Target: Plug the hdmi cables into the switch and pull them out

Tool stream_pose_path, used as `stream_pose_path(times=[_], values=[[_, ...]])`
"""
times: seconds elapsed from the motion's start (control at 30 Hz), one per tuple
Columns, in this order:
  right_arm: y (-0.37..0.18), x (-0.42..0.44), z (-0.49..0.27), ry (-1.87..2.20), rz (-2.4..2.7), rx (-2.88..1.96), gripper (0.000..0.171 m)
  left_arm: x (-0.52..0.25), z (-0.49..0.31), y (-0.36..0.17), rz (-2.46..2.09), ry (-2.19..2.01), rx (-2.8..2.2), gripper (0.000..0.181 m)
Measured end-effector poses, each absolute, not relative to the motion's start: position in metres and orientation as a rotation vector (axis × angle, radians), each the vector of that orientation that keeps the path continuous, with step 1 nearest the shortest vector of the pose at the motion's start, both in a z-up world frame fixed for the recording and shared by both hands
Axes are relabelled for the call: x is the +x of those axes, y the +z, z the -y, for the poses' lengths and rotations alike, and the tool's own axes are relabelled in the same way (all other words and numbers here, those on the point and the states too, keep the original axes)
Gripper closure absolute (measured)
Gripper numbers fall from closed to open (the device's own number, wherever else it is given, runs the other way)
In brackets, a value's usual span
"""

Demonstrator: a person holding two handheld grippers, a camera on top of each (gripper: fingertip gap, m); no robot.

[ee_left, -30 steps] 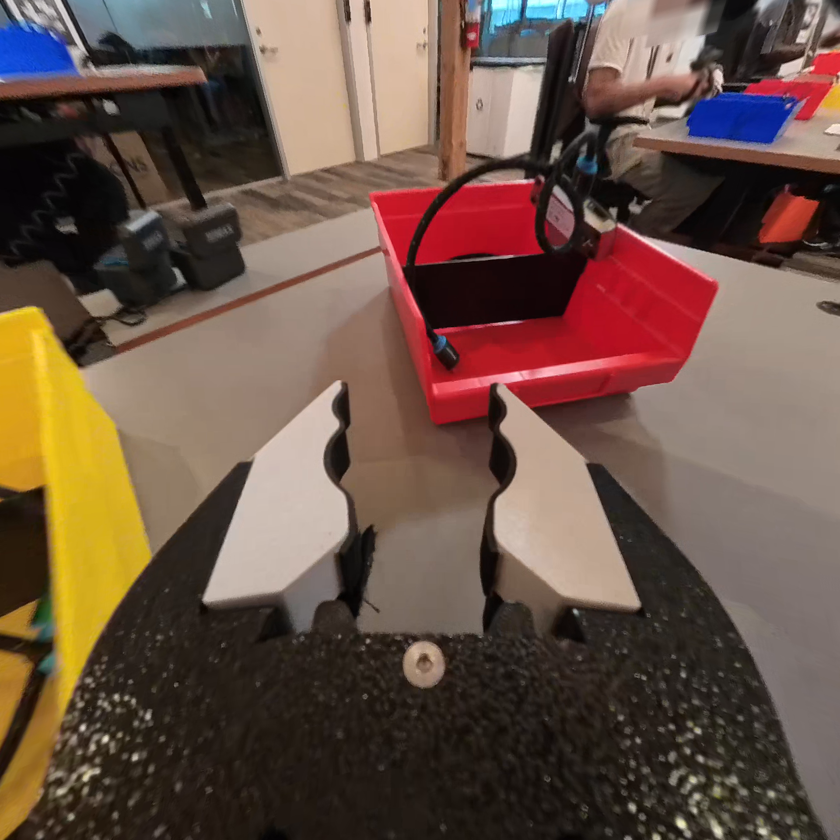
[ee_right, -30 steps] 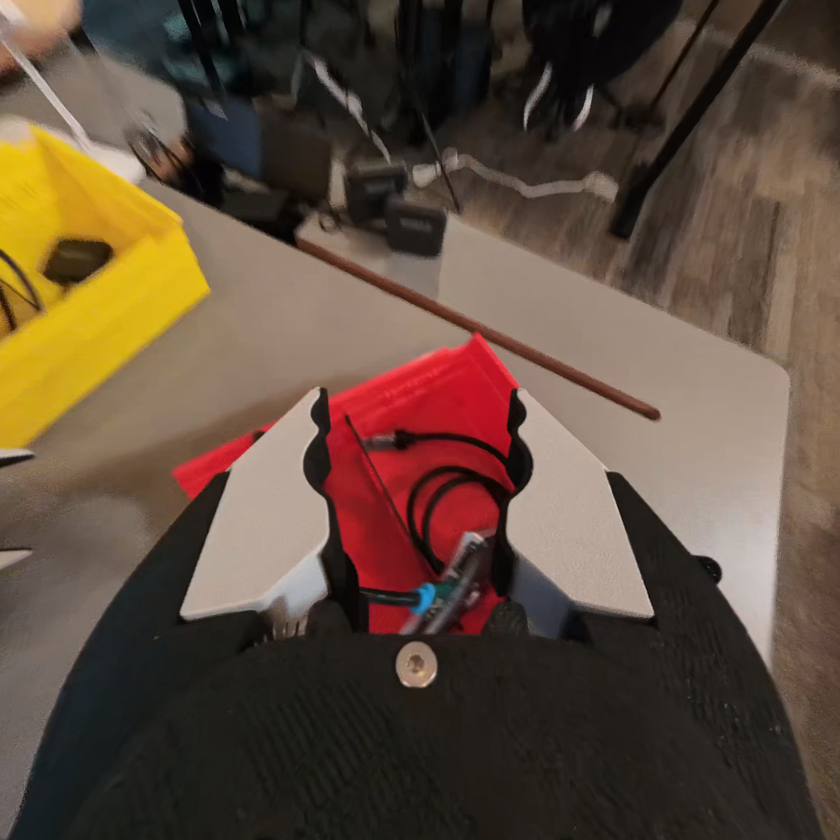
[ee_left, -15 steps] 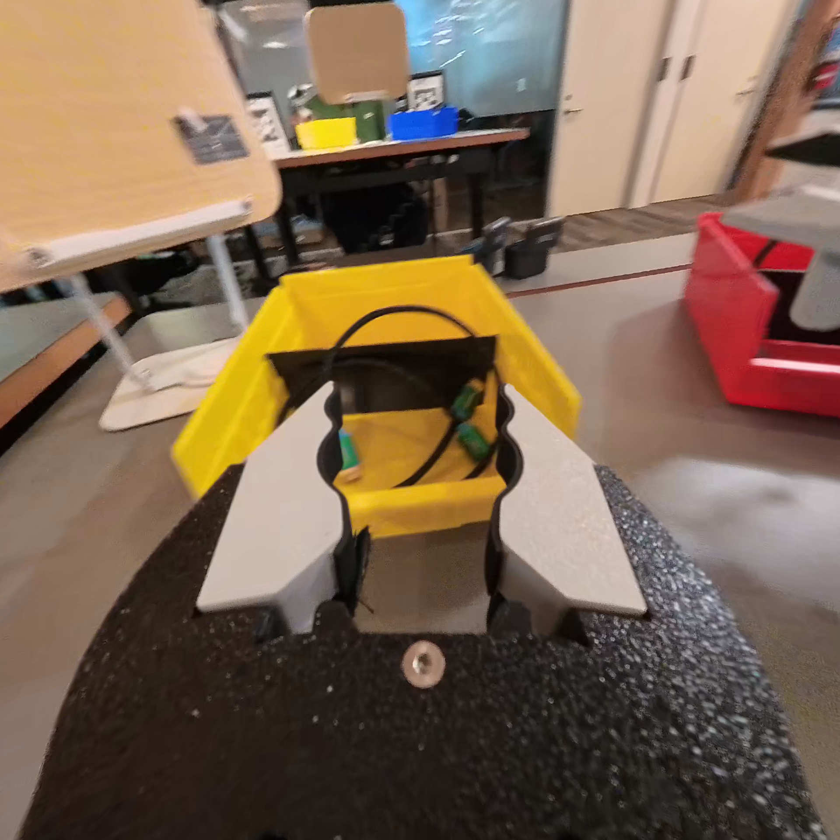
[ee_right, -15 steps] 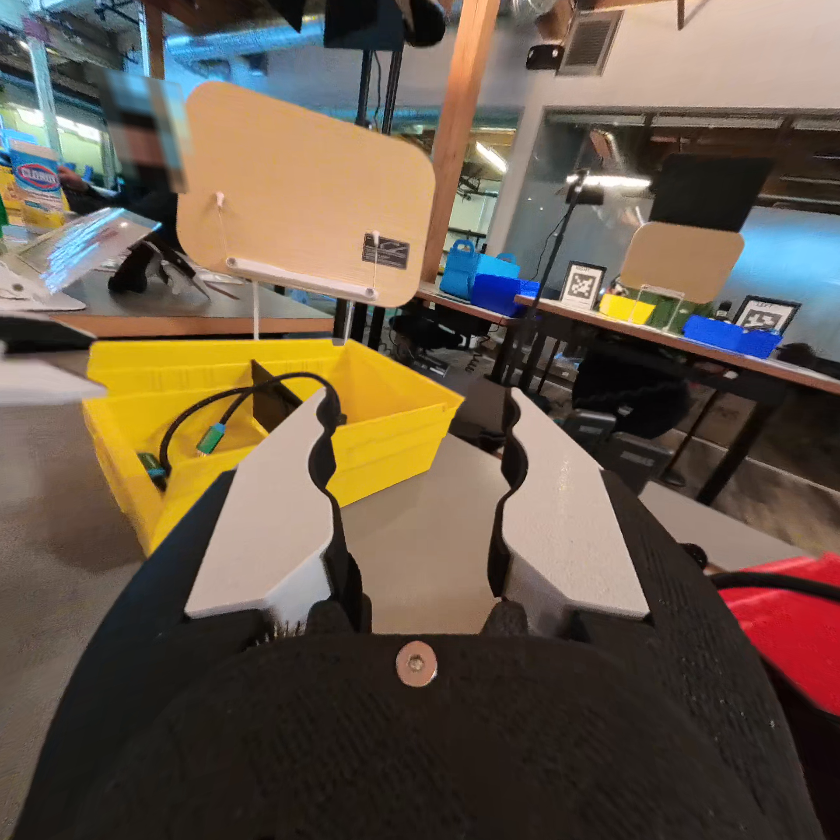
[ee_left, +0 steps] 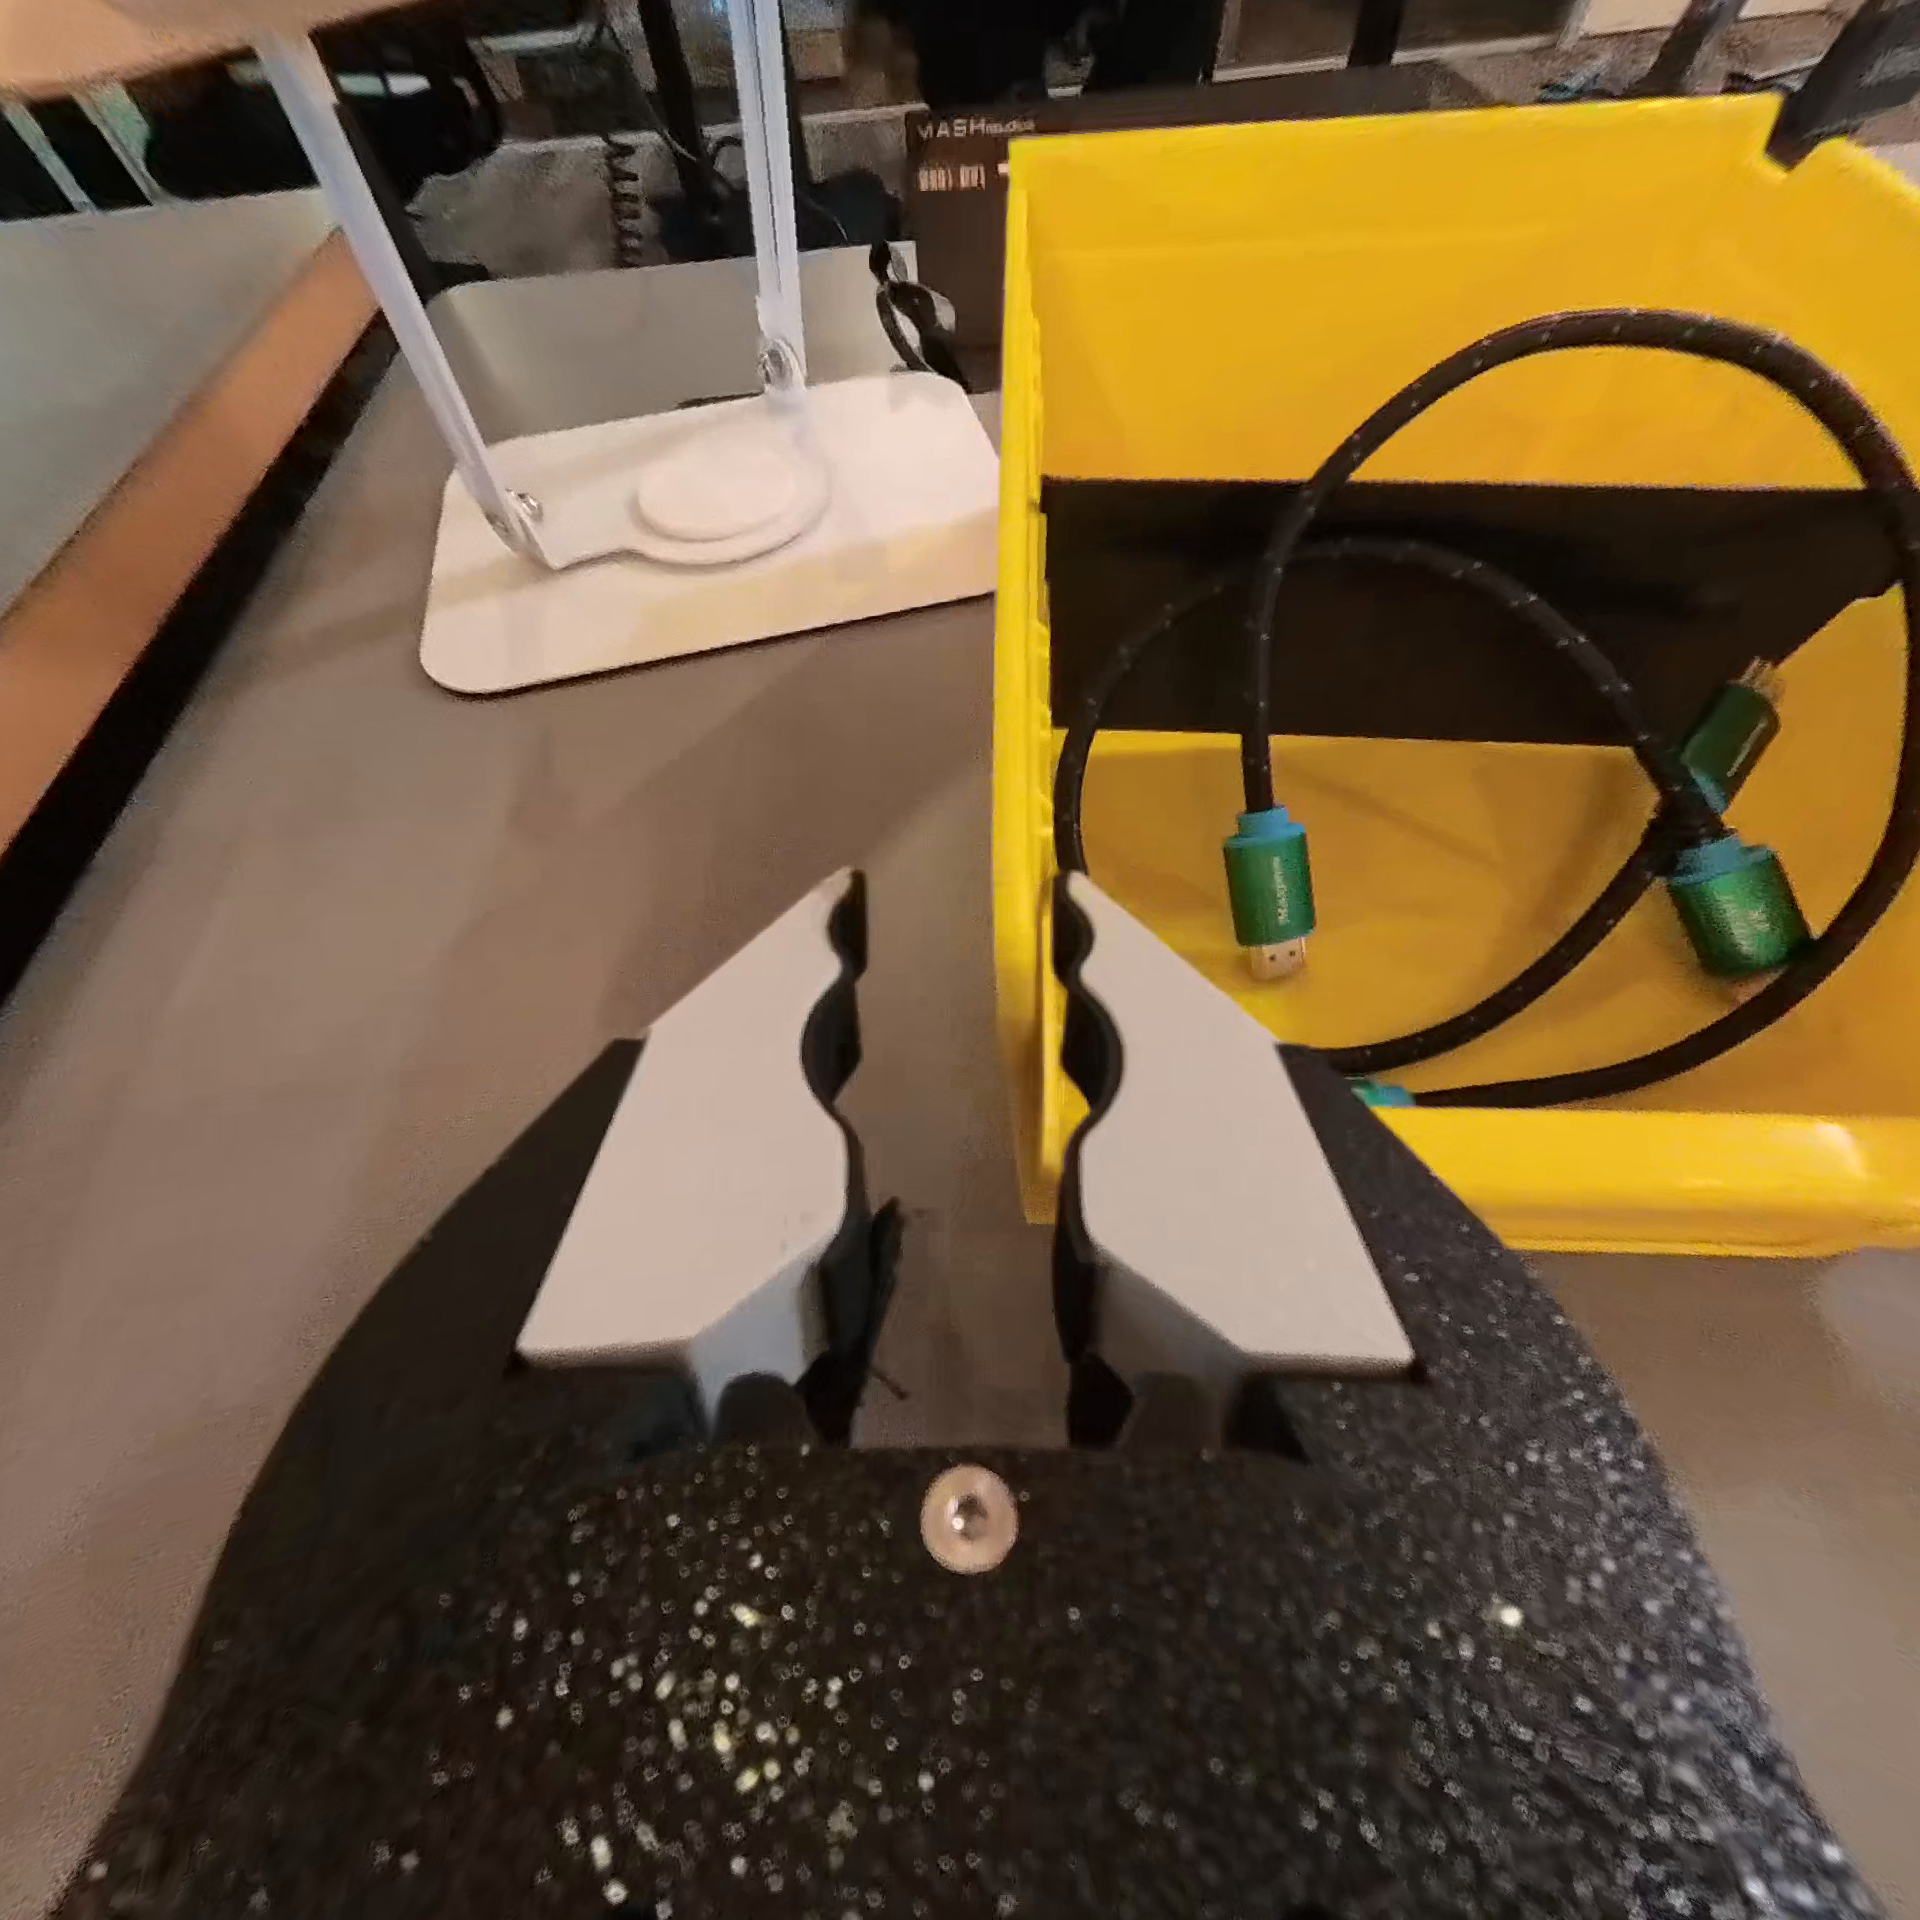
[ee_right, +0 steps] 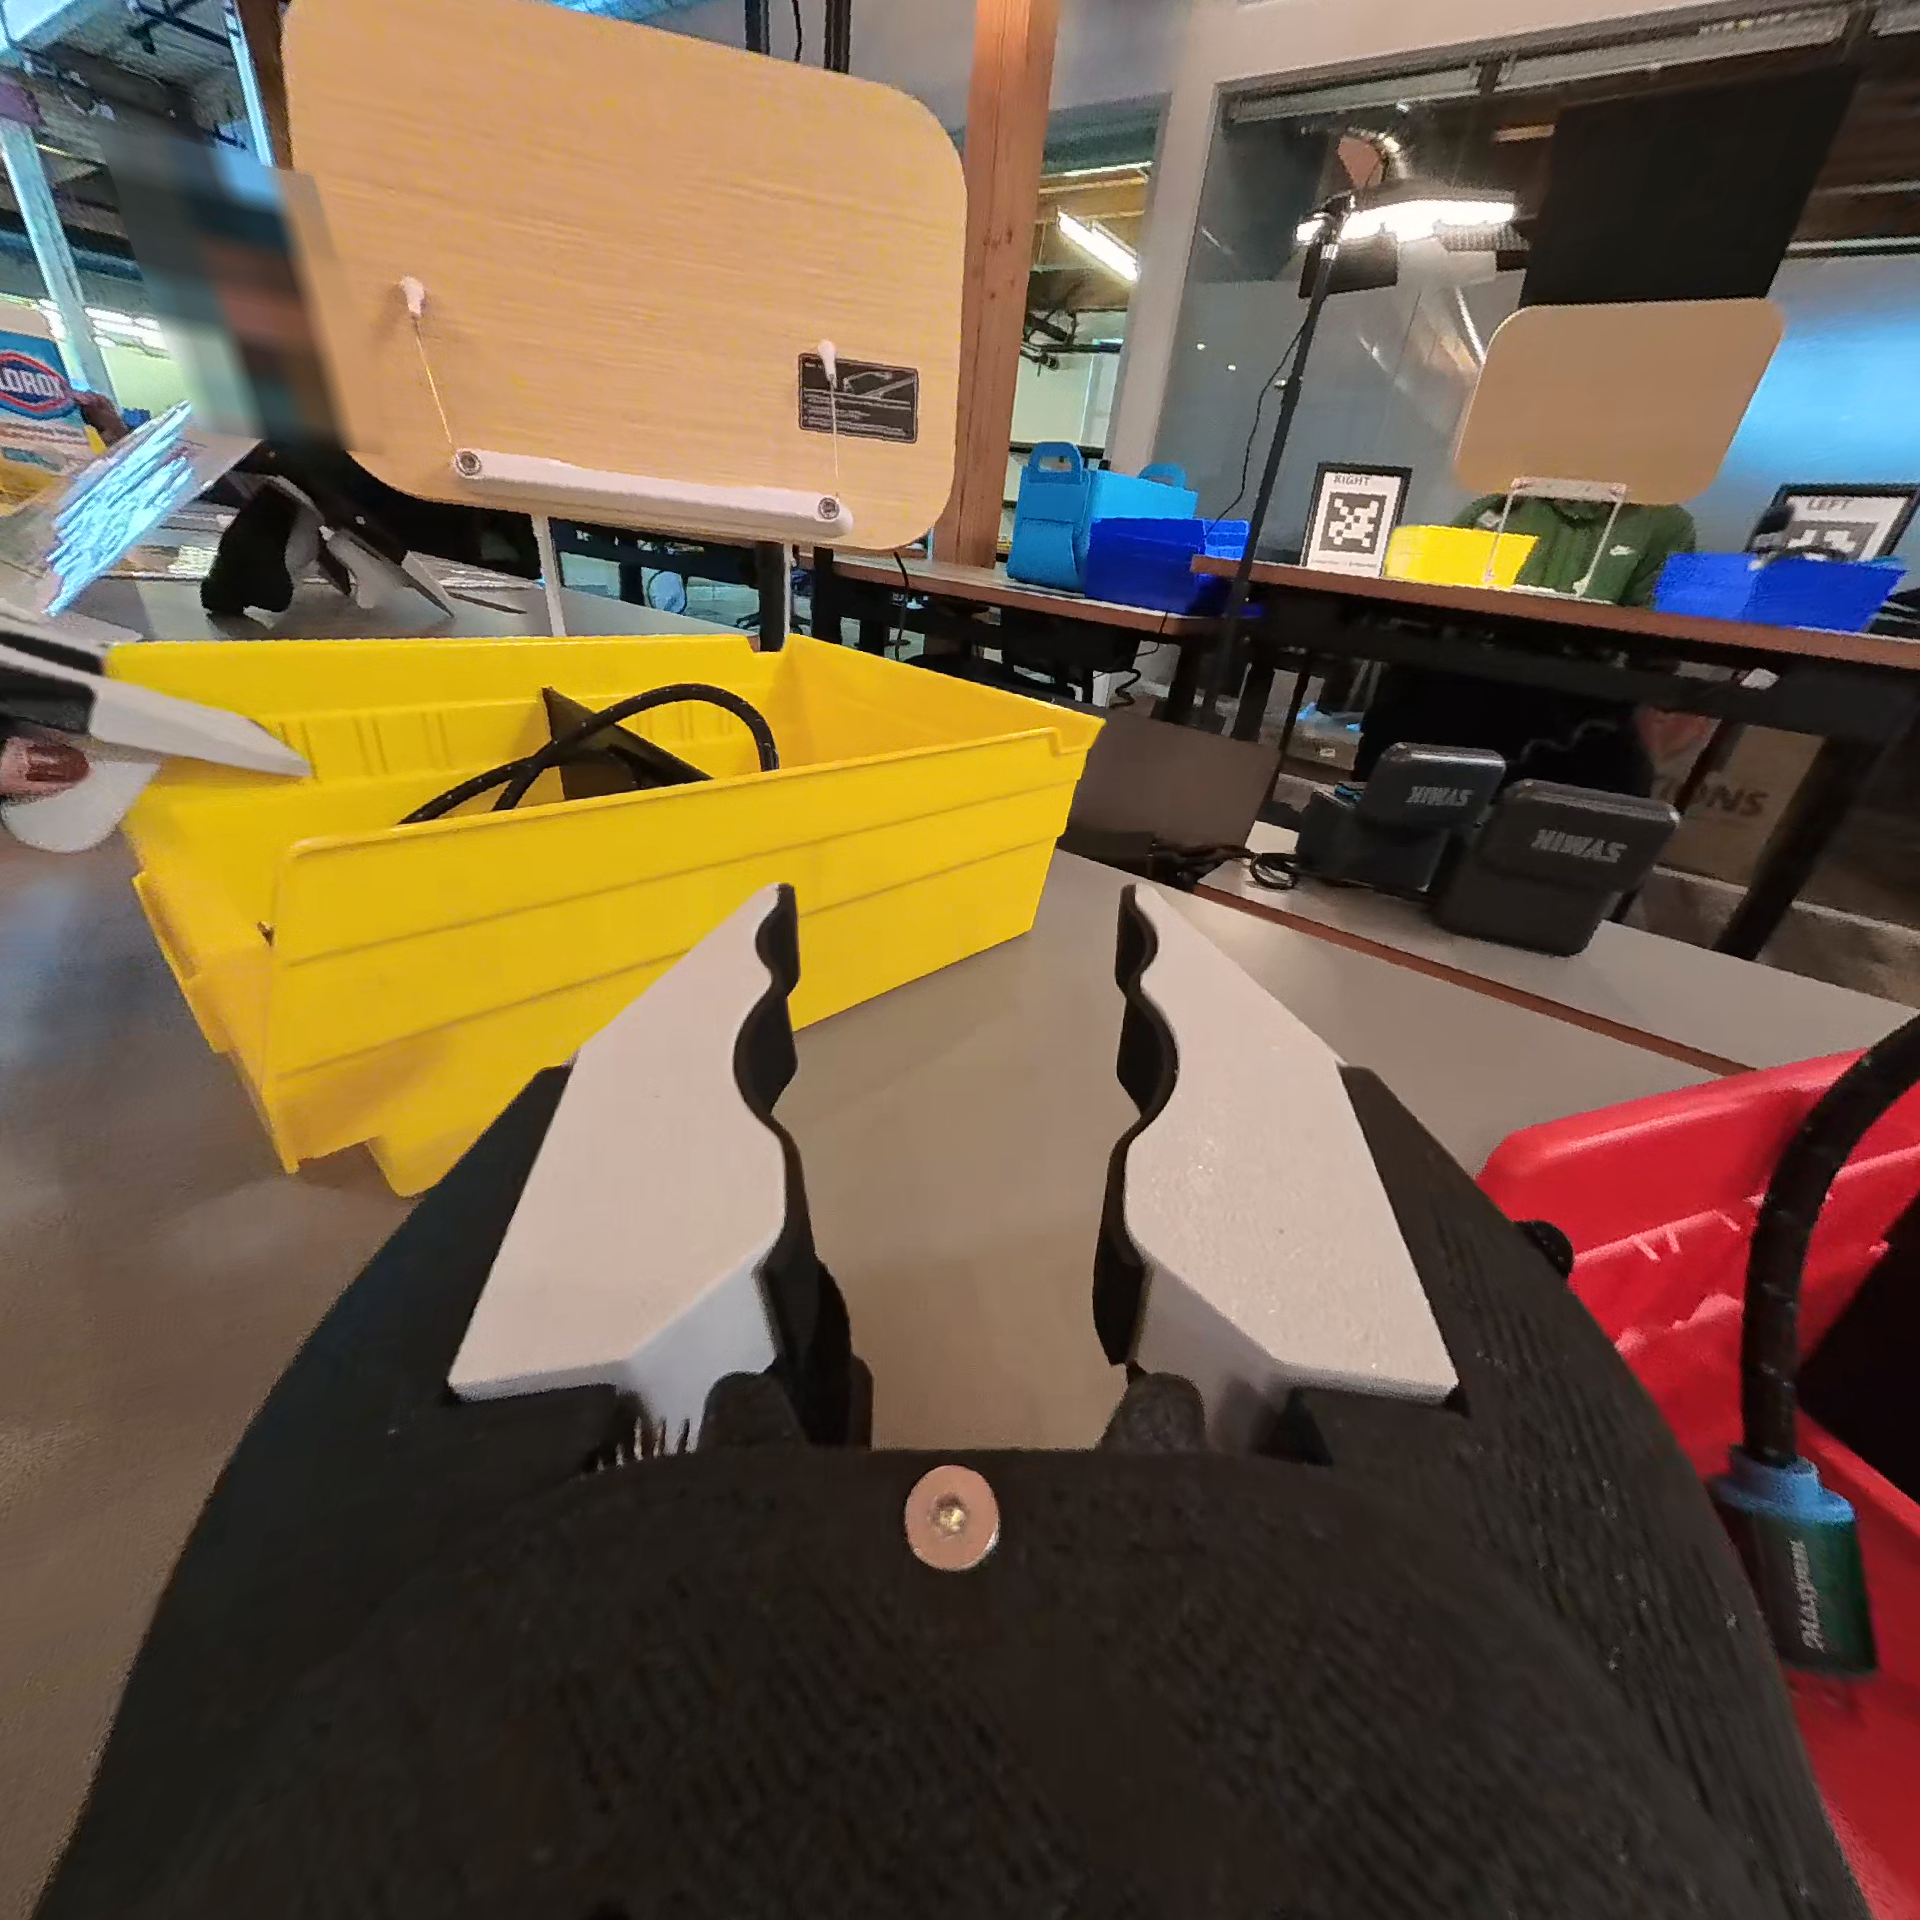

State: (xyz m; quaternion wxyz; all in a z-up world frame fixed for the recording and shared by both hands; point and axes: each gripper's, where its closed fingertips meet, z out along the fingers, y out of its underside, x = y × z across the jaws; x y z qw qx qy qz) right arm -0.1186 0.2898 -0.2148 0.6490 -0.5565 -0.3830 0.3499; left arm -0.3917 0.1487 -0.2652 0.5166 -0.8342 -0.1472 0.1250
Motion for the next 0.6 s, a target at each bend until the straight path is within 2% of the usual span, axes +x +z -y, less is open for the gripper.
stream_pose_path(times=[0.03,0.1,0.13,0.4,0.43,0.53,0.6], values=[[-0.215,-0.119,-0.289,0.789,0.874,-1.258,0.112,-0.391,-0.148,-0.265,0.350,0.294,-1.997,0.149],[-0.215,-0.120,-0.288,0.782,0.888,-1.254,0.113,-0.385,-0.147,-0.266,0.332,0.267,-2.002,0.171],[-0.215,-0.120,-0.287,0.779,0.892,-1.251,0.113,-0.385,-0.144,-0.266,0.338,0.293,-2.000,0.175],[-0.215,-0.123,-0.281,0.791,0.915,-1.237,0.117,-0.368,-0.089,-0.264,0.394,0.311,-1.999,0.178],[-0.215,-0.124,-0.281,0.792,0.914,-1.237,0.118,-0.369,-0.080,-0.260,0.418,0.323,-1.996,0.176],[-0.213,-0.125,-0.281,0.801,0.904,-1.225,0.119,-0.372,-0.055,-0.216,0.421,0.457,-1.895,0.144],[-0.212,-0.126,-0.281,0.803,0.898,-1.219,0.121,-0.362,-0.062,-0.171,0.300,0.495,-1.804,0.139]])
